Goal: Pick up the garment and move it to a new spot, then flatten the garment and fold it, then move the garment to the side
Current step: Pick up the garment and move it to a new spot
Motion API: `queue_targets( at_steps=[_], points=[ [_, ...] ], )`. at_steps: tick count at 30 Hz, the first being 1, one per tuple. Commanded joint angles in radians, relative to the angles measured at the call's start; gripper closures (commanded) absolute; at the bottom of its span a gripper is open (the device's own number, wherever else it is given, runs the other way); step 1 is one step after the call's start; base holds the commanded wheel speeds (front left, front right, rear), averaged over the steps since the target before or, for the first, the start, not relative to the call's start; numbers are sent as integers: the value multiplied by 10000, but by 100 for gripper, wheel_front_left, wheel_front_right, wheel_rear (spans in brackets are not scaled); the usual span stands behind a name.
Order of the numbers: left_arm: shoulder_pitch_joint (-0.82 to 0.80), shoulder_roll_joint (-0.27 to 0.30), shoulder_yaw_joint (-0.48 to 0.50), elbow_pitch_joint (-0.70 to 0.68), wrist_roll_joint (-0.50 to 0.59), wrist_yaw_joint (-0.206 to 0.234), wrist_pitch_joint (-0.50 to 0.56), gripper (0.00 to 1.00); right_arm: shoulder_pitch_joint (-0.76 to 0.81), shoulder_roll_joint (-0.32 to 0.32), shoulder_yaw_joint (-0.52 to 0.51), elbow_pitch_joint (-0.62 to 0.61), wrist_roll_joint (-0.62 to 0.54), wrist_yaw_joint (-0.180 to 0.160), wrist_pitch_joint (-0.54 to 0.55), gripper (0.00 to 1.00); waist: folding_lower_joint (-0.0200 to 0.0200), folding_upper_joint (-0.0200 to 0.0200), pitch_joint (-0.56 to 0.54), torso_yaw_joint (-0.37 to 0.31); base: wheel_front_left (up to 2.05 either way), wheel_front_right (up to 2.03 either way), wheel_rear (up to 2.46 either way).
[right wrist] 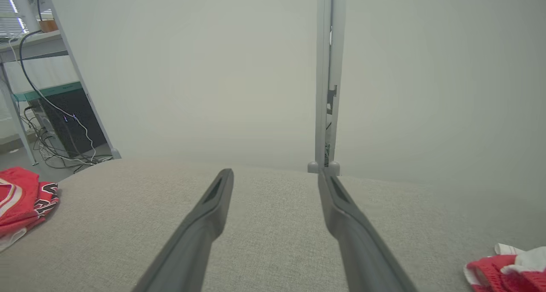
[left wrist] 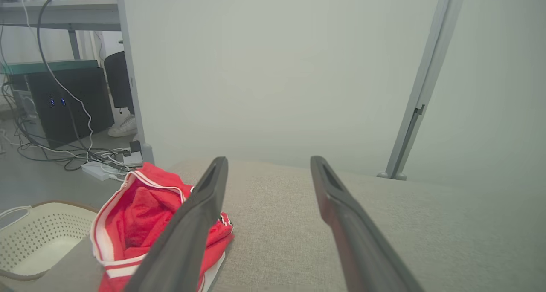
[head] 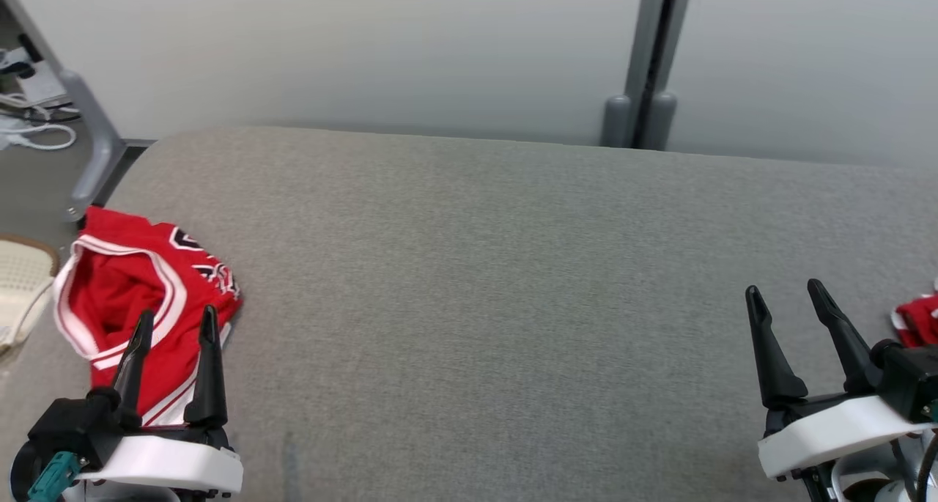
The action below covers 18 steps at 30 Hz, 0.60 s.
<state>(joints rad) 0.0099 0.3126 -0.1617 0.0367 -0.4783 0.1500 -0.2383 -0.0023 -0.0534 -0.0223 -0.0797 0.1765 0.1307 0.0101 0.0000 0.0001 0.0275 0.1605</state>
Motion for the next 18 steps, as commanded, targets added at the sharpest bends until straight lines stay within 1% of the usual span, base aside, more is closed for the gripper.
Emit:
queue_targets(
  at_steps=[1,4,9,13,18],
  points=[
    [-234,26,47,23,-68,-117,-85,0,-104,-17,35,-99,-23,4,38,0,0,-1,12,732,0,0,0],
    [-319,0,47,97,-145,-317,-129,0,-104,-16,99,-200,-25,4,101,0,0,-1,8,1284,0,0,0],
    [-381,-109,209,206,-193,-323,-187,0,-238,-15,224,-197,59,4,134,0,0,-1,4,1954,0,0,0],
    [-366,-158,330,214,-118,-309,-217,0,-294,-9,350,-151,86,4,135,0,0,-1,58,2290,0,0,0],
    [-404,-198,392,227,-37,-358,-247,0,-305,-5,348,-78,49,4,90,0,0,-1,118,2490,0,0,0]
  ],
)
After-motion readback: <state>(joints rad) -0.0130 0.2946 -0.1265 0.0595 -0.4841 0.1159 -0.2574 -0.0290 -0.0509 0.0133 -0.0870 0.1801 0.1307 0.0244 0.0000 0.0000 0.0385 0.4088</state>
